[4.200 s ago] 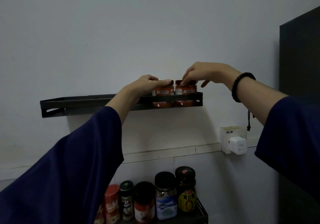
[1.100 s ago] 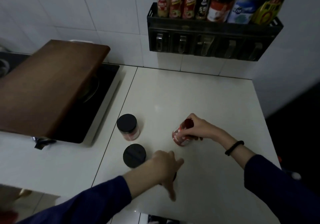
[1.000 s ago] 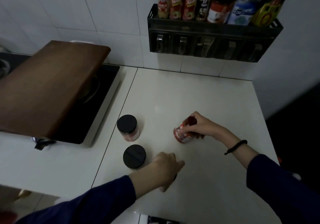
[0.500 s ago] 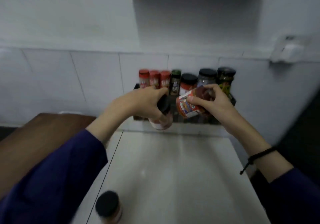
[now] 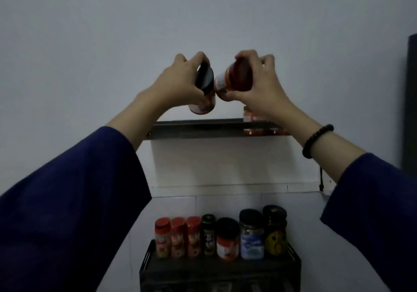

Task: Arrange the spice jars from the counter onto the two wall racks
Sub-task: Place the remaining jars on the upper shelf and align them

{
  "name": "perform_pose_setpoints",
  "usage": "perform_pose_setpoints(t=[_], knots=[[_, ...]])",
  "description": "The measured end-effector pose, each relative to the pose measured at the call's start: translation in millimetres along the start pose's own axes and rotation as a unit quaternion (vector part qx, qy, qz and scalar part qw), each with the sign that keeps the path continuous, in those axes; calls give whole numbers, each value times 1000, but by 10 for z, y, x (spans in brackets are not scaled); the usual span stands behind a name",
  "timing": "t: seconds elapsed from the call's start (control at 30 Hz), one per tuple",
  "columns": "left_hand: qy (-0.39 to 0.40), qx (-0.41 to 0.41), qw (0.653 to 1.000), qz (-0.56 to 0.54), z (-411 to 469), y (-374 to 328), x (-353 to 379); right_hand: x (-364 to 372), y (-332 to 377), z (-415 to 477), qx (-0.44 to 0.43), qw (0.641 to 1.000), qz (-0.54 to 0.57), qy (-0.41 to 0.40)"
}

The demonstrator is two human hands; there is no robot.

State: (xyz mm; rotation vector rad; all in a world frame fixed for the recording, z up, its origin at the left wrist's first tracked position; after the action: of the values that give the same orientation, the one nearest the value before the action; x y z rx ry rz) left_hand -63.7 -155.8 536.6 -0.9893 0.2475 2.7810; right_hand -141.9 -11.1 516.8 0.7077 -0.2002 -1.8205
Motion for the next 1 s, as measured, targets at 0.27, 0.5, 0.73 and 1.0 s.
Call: perform_pose_setpoints(t=[0.27, 0.5, 0.73, 1.0], knots=[[15, -77, 981, -179, 316, 538, 552, 397, -318, 591, 39, 982, -115, 143], [-23, -155, 930, -333, 277, 729, 907, 463, -559, 690, 120, 954, -144, 232], [-17, -191, 910, -369, 190, 811, 1130, 536, -546, 687, 149, 909, -207, 328], [-11, -187, 911, -368, 157, 857, 1133, 544, -474, 690, 143, 906, -246, 313]])
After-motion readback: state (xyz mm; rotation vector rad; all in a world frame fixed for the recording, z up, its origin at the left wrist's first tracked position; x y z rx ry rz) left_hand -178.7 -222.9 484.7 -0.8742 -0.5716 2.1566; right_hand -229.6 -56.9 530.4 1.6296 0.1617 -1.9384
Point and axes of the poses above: each hand's wrist, its own z-axis towards the middle knuckle, its own x-axis out of the palm, y = z × x, the point moved 4 cm from there along z, towards the middle knuckle, and after that the axes turned 14 degrees about x, right-handed, at the moved point
